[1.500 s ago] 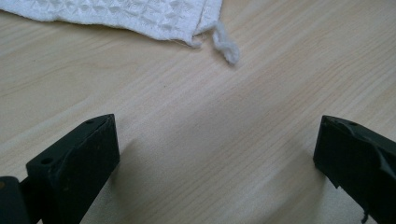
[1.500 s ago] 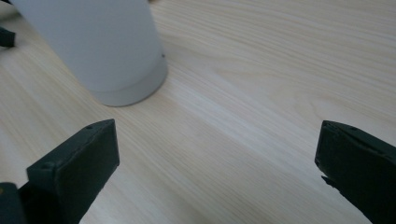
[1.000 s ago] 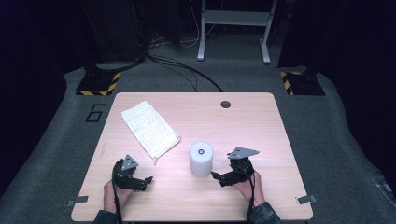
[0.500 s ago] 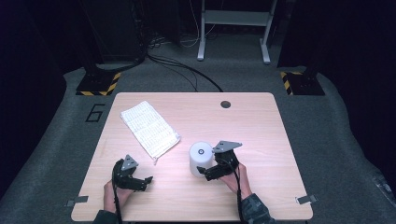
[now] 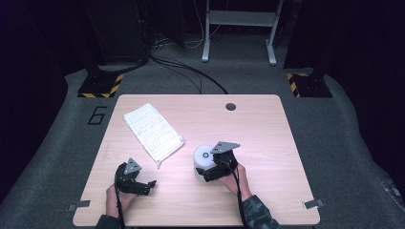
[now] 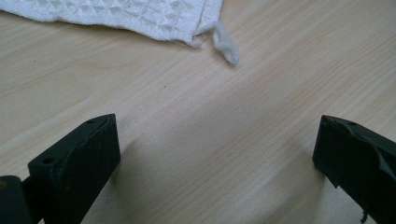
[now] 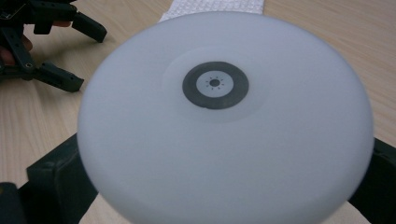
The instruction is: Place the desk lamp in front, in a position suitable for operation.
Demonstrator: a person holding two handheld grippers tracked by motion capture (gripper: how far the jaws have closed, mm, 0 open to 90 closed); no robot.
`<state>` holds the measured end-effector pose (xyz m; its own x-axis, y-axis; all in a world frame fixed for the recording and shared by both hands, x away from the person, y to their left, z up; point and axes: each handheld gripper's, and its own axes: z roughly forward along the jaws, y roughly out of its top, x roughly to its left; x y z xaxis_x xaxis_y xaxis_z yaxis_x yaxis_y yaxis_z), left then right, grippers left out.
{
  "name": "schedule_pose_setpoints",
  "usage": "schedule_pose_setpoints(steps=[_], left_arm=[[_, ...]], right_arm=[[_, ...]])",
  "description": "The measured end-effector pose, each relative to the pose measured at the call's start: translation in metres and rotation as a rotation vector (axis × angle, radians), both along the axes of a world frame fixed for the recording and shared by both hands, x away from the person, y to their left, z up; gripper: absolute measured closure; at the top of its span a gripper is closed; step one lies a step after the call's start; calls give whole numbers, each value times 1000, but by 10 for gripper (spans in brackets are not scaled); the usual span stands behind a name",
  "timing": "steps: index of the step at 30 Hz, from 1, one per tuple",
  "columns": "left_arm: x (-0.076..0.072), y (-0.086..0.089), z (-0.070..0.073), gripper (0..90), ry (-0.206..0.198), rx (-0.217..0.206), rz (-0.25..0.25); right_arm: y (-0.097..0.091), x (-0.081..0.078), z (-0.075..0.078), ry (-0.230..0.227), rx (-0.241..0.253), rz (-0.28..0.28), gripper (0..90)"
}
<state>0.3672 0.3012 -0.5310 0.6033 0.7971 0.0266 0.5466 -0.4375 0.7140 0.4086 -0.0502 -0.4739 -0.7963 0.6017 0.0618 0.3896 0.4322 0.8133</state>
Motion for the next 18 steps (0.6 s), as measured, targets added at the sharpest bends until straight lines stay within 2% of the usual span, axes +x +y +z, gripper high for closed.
schedule_pose_setpoints(steps=[6,8,11,18], left_arm=[[0,0,0,6,0,0,0],[0,0,0,6,0,0,-1],[0,0,0,6,0,0,-2],[0,0,0,8,-7,1,-1]], right_arm=[[1,1,-1,-9,3,-6,37],[3,0,-1,-24,7,-8,67],[5,-1,0,-43,-7,-16,74],[6,-4,2,-81,-2,-26,82]])
